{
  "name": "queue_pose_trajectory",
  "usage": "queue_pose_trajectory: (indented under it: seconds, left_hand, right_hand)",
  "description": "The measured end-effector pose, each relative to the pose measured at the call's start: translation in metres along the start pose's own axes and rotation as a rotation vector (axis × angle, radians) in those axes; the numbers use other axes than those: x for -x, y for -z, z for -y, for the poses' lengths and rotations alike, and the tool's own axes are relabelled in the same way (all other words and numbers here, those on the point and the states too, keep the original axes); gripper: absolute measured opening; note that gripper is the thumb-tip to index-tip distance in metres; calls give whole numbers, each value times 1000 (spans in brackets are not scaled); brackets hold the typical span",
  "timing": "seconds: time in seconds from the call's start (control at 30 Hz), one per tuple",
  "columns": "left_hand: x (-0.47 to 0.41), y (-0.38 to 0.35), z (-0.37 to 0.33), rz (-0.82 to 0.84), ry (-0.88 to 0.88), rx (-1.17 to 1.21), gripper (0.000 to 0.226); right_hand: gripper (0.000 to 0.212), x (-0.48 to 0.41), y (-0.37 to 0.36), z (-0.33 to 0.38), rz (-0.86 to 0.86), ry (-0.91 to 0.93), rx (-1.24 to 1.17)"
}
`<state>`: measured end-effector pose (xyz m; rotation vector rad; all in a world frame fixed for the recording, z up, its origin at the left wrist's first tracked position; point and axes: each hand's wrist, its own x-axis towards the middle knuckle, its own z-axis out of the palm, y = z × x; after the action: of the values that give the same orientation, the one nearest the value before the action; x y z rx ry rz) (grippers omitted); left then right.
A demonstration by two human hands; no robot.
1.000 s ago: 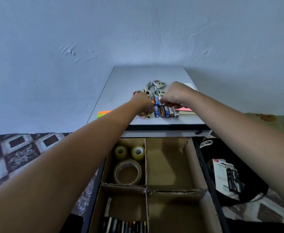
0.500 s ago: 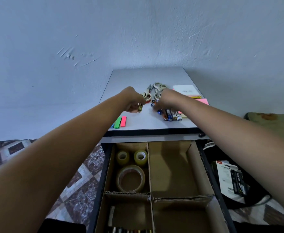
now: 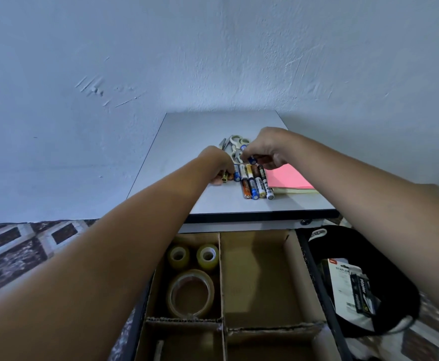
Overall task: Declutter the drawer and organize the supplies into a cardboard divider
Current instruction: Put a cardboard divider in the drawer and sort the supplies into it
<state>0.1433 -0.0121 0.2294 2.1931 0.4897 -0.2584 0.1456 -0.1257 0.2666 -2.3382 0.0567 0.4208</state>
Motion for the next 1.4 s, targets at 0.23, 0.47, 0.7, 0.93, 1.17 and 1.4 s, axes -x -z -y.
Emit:
queue_pose_trajectory:
  seconds: [0.23,0.47,0.7,0.93,1.17,1.4]
  left_hand:
    - [2,16,1,42,1,4,19]
    - [7,44,6,43,-3,98,20]
    - [15,53,17,26,9,130,20]
    - [30,63,25,-3,-18,194,23]
    - [78,73,56,41,-60,322,7]
    - [149,38,137,273,-3,333,4]
  right_hand:
    - [26,-10,-18,9,-9,60,179]
    - [32,-7,-28,19,-44,121,549]
    - [37,-13,-43,24,-124,191,799]
    - [32,-19,-56,22,-160,268,699]
    - [24,40,-34,16,60,178,-280]
    - [15,131,-82,-45,304,73,-450]
